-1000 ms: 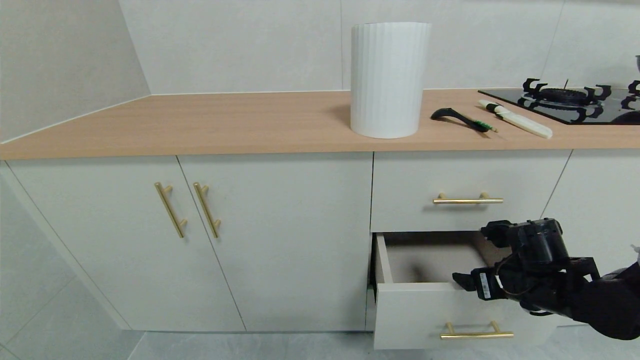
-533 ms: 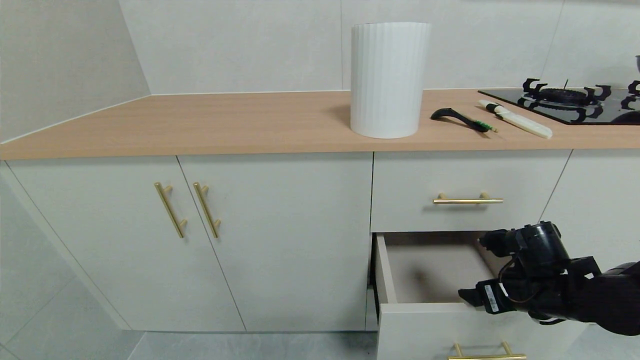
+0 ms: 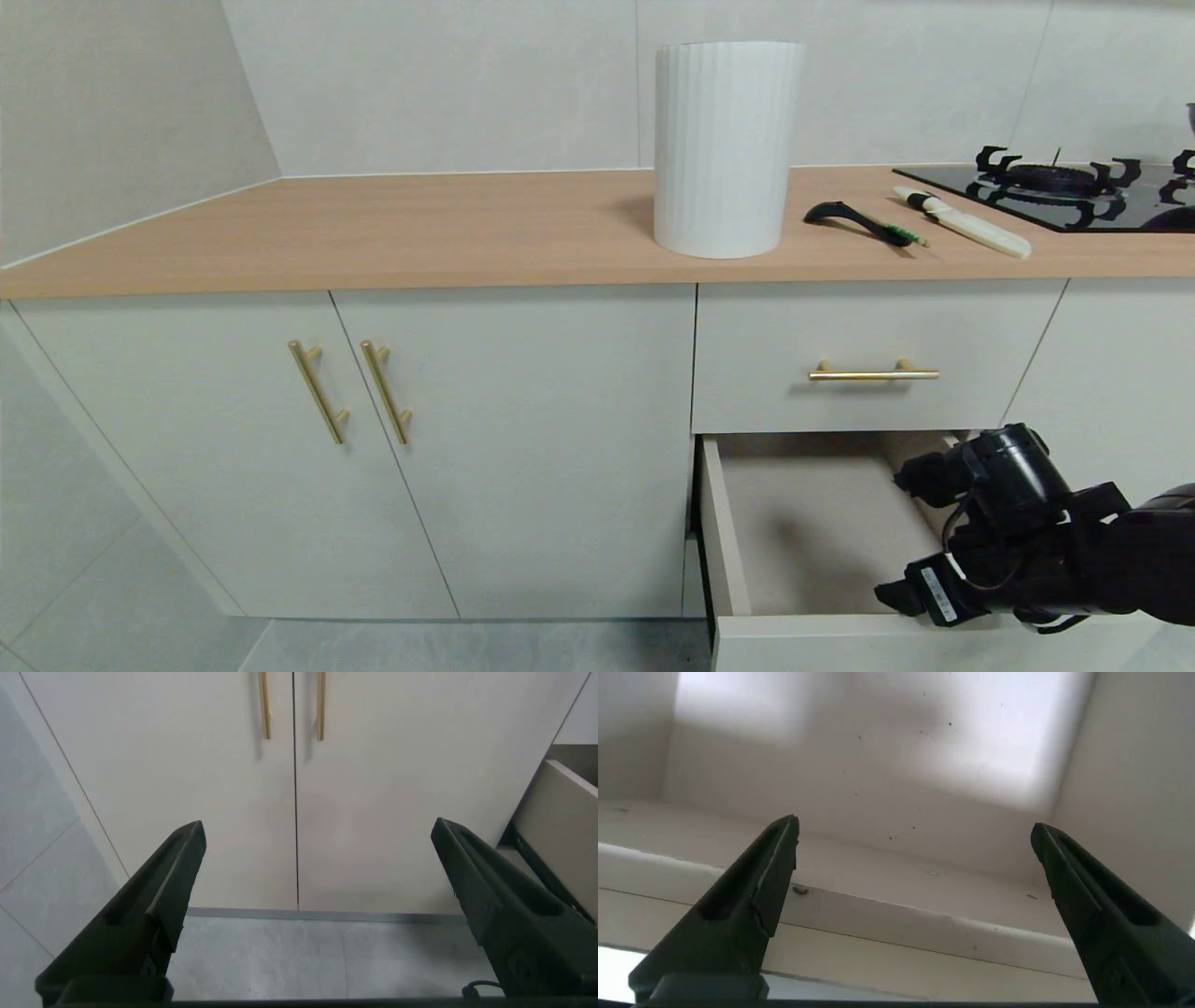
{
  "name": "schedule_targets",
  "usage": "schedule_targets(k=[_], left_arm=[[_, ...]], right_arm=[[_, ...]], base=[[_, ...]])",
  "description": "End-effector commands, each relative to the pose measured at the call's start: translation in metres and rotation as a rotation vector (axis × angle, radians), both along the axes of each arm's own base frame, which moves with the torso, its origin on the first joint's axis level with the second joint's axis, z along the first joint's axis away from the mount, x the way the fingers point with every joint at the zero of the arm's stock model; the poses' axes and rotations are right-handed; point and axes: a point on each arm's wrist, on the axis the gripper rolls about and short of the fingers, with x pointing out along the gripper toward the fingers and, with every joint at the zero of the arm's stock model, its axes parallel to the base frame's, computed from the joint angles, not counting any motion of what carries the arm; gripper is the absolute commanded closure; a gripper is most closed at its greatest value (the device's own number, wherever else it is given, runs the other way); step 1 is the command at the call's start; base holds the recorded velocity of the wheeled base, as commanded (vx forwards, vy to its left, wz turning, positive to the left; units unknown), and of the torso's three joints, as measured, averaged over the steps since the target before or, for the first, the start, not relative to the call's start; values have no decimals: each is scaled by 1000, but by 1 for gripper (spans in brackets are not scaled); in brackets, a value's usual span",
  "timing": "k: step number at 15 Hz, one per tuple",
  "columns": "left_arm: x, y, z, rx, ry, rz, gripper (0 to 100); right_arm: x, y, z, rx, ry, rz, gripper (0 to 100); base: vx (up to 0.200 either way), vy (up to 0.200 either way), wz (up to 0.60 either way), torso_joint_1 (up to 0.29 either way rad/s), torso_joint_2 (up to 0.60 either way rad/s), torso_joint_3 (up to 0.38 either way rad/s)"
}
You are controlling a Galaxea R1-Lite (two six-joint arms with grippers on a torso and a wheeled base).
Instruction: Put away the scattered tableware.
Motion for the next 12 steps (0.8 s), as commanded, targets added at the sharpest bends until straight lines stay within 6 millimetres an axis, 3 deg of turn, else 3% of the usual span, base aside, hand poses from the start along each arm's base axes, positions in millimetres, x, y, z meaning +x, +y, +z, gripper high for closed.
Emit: schedule_targets(k=[1, 12], left_arm=[[0, 0, 0, -2, 0, 1, 0], [0, 0, 0, 0, 0, 1, 0]], right_arm=[[-2, 0, 2, -12, -7, 19, 0], [-33, 4, 12, -77, 167, 146, 0]], base=[[0, 0, 0, 0, 0, 0], [0, 0, 0, 0, 0, 0]])
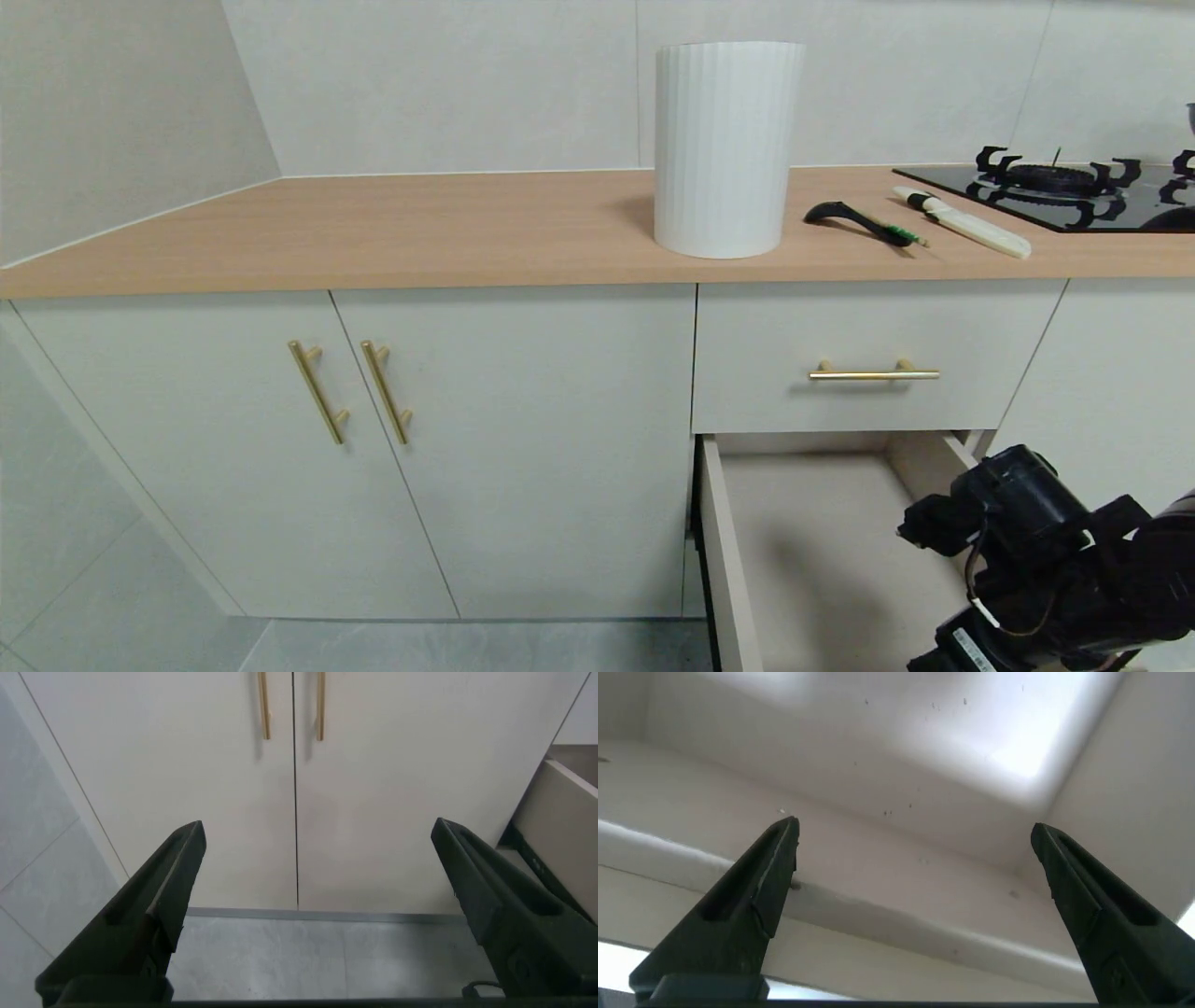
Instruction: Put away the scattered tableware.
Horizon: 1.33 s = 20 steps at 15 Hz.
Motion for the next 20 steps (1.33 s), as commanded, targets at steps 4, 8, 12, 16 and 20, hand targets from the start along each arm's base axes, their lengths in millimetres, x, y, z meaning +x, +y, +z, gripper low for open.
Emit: schedule_targets(k=[4, 8, 12, 16, 20], left_arm=[[0, 0, 0, -1, 0, 1, 0], [0, 0, 0, 0, -2, 1, 0], [0, 0, 0, 0, -2, 1, 0], [0, 0, 0, 0, 0, 1, 0], [0, 0, 0, 0, 0, 1, 0]], right_arm=[[-18, 7, -1, -62, 110, 100, 0], [-28, 11, -5, -100, 185, 144, 0], [-19, 14, 2, -84, 146, 123, 0], [6, 25, 25, 71, 26, -121, 0], [27, 17, 35, 174, -126, -232, 0]], base=[[0, 0, 0, 0, 0, 0], [0, 0, 0, 0, 0, 0], [0, 0, 0, 0, 0, 0], [0, 0, 0, 0, 0, 0], [0, 0, 0, 0, 0, 0]])
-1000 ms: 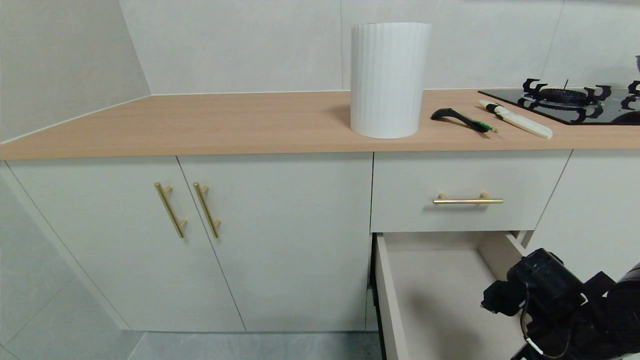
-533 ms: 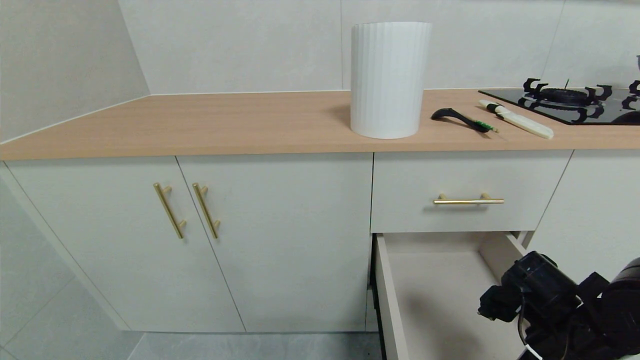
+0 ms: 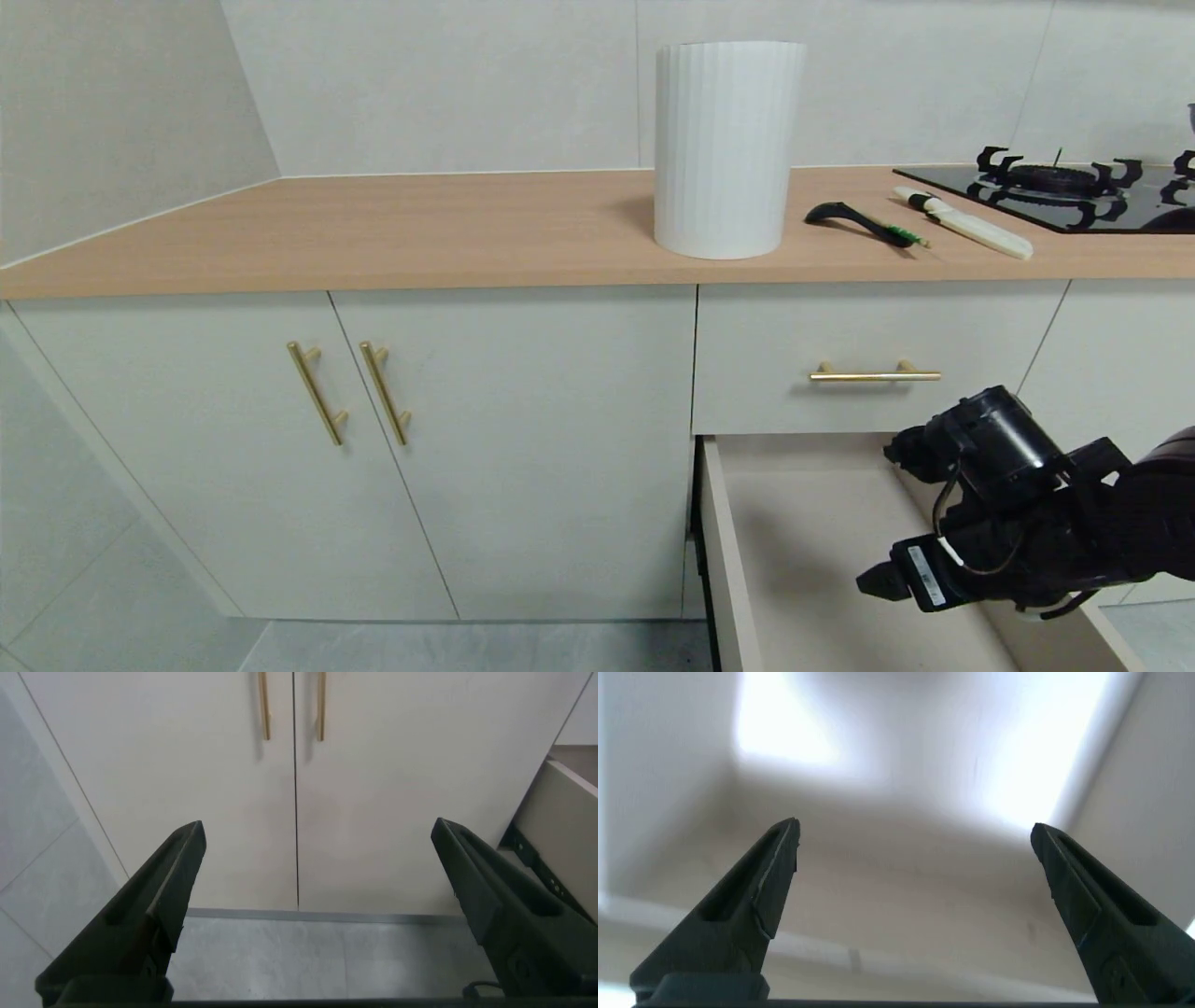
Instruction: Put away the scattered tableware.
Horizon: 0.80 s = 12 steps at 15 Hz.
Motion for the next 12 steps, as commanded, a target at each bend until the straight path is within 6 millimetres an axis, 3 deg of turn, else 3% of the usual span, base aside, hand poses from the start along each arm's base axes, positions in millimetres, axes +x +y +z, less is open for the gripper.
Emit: schedule_targets(k=[1, 9, 12], left_arm=[[0, 0, 0, -2, 0, 1, 0], [0, 0, 0, -2, 0, 1, 0], [0, 0, 0, 0, 0, 1, 0]], right_arm=[[5, -5, 3, 16, -39, -29, 0], [9, -6, 3, 14, -147, -62, 0], [7, -7, 5, 17, -154, -60, 0]], base=[[0, 0, 0, 0, 0, 0], [0, 0, 0, 0, 0, 0], [0, 0, 0, 56, -225, -167]])
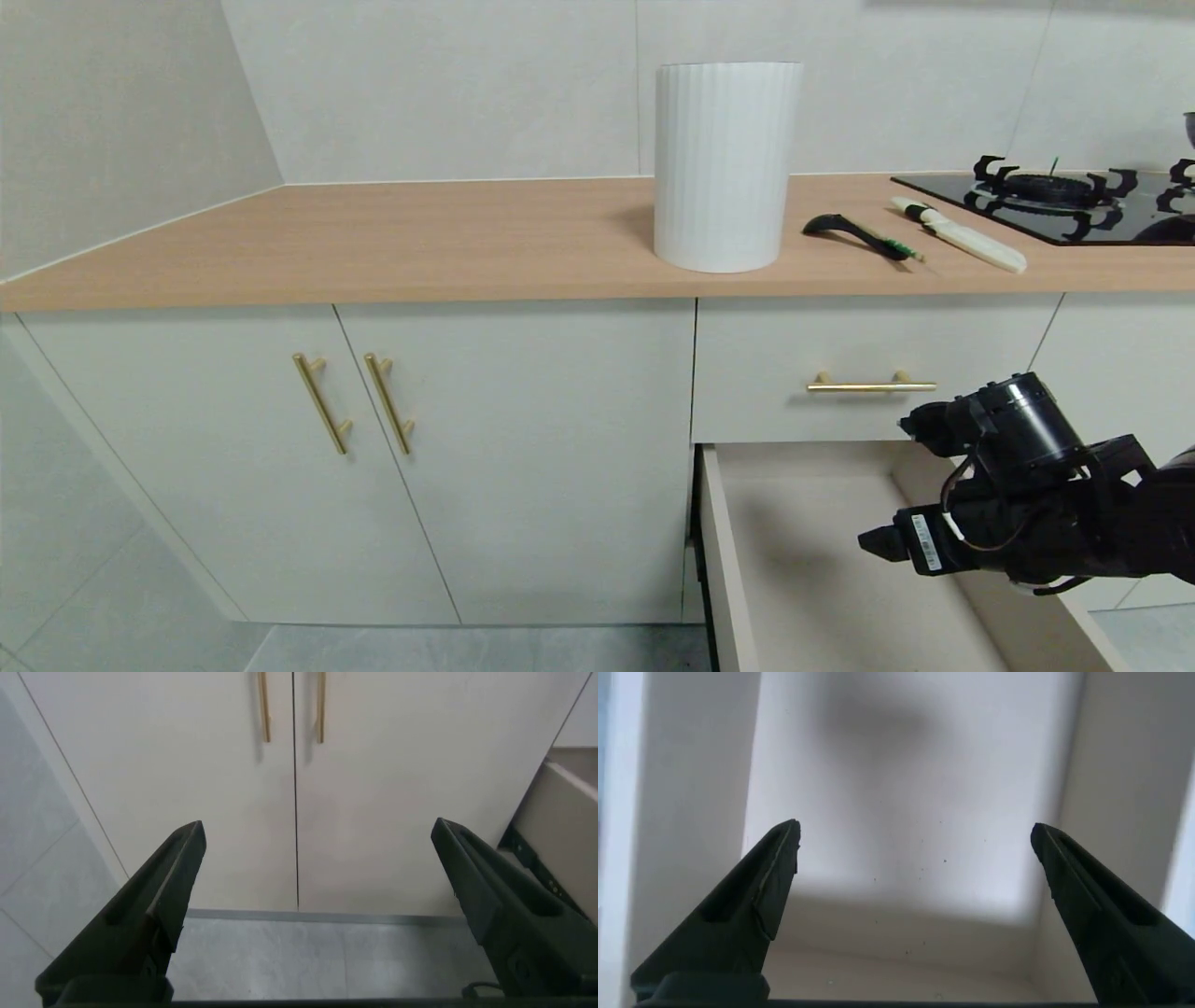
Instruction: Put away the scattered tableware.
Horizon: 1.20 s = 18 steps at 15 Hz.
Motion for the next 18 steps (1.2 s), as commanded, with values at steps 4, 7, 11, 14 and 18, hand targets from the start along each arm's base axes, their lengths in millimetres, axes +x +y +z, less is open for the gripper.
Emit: schedule_targets(k=[4, 7, 11, 14, 18], left_arm=[[0, 0, 0, 0, 4, 1, 0], [0, 0, 0, 0, 4, 1, 0], [0, 0, 0, -2, 4, 1, 0], [0, 0, 0, 0, 4, 1, 0], [0, 0, 0, 0, 4, 1, 0]], right_arm=[[-2, 0, 3, 2, -8, 2, 0], [-2, 0, 3, 2, -8, 2, 0], [-2, 0, 2, 2, -7, 2, 0], [-2, 0, 2, 1, -6, 2, 0], [-2, 0, 2, 1, -6, 2, 0]], base=[[0, 0, 0, 132, -386, -289], [0, 0, 0, 163, -497, -286], [0, 0, 0, 180, -470, -281], [0, 0, 0, 201, -482, -282], [0, 0, 0, 215, -495, -279]])
